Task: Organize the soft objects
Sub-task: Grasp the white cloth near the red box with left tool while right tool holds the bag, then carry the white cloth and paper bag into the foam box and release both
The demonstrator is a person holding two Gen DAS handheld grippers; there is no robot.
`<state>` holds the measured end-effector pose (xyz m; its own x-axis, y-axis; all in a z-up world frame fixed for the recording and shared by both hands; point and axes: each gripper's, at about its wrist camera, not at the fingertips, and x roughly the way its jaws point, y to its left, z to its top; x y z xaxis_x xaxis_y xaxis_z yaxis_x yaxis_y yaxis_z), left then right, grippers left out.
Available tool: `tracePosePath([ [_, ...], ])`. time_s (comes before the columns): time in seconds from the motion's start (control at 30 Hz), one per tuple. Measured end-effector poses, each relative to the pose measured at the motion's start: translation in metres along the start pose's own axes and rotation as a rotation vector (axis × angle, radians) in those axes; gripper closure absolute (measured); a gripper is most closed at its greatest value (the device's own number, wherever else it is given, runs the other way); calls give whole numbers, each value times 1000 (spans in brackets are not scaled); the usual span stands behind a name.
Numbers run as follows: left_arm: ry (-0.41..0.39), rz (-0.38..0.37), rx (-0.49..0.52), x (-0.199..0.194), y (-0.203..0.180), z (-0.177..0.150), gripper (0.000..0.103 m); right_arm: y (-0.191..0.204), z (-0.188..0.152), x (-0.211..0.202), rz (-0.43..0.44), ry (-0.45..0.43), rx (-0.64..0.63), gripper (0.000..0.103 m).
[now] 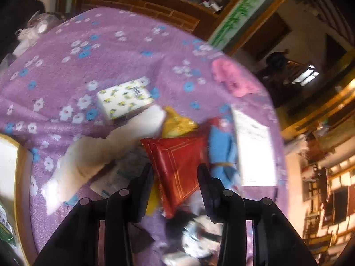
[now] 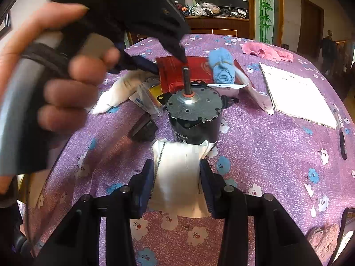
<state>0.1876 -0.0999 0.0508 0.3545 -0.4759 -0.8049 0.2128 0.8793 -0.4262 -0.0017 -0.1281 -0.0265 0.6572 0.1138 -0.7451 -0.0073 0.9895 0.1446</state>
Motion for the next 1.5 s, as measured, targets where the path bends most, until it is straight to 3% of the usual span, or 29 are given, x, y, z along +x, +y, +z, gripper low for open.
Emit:
tracePosePath([
  [0.1,-30,18,49,-7,-15,7,47,0,0,6,11,29,3,63],
  [0.23,-34,50,133,-11,-34,14,47,-7,1,10,44,54,38,63],
  [0.37,-79,131,231,-16,-21,19,46,-11,0,9,56,61,58,63],
  [0.6,-30,220,-10,-21,86,26,46,-6,-2,10,37,64,38,62],
  [0.67,-31,198,-3,-19,95,17,46,-7,-2,10,38,64,40,61],
  [0.73,-23,247,44,-7,92,12,46,-6,-2,10,37,64,39,61],
  [0.87,-33,261,101,12,74,18,46,-5,-1,10,29,62,28,61],
  [0.97,13,293,150,34,69,21,47,-4,-2,9,32,62,31,61],
  [1.0,12,290,148,34,70,19,57,-4,-2,9,34,62,32,61],
  [1.03,8,252,140,30,72,17,60,-5,-2,9,35,61,32,61],
  [1.2,-74,168,60,-16,84,2,62,-5,-2,7,58,60,35,61],
  [1.33,-165,64,9,-82,93,-25,62,-6,-2,2,142,47,55,61],
  [1.5,-265,16,-31,-164,123,-76,62,7,-2,-9,205,7,8,62],
])
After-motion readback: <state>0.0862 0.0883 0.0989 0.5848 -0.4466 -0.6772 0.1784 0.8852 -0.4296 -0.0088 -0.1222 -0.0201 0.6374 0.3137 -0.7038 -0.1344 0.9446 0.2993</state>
